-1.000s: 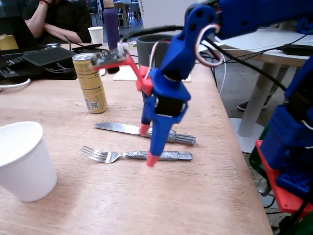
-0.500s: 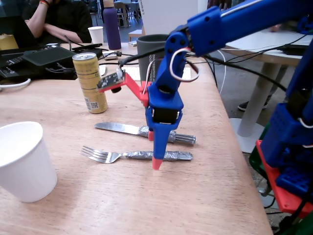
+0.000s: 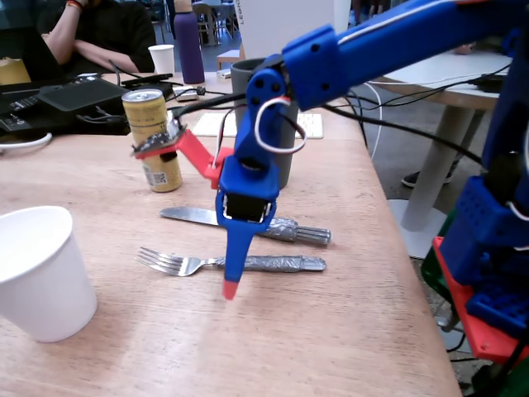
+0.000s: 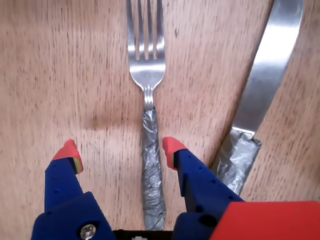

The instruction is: Grab the fork and place it in gray glass

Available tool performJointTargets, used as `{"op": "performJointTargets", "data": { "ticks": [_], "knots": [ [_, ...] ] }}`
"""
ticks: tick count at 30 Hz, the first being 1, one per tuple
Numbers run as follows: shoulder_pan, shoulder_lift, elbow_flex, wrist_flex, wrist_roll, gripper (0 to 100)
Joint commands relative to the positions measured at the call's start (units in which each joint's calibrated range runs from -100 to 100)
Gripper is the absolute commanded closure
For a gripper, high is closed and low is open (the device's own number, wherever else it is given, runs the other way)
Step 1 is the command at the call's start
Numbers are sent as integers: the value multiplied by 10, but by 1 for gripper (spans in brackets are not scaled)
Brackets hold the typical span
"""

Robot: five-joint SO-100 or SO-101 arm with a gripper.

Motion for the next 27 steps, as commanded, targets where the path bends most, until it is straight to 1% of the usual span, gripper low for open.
{"op": "performJointTargets", "data": {
  "ticks": [1,7,12,20,27],
  "knots": [
    [-2,3,-27,0,-2,64],
    [14,12,-28,-5,-2,64],
    [14,43,-49,8,-1,64],
    [14,79,-82,58,-1,64],
    [16,83,-85,58,5,64]
  ]
}}
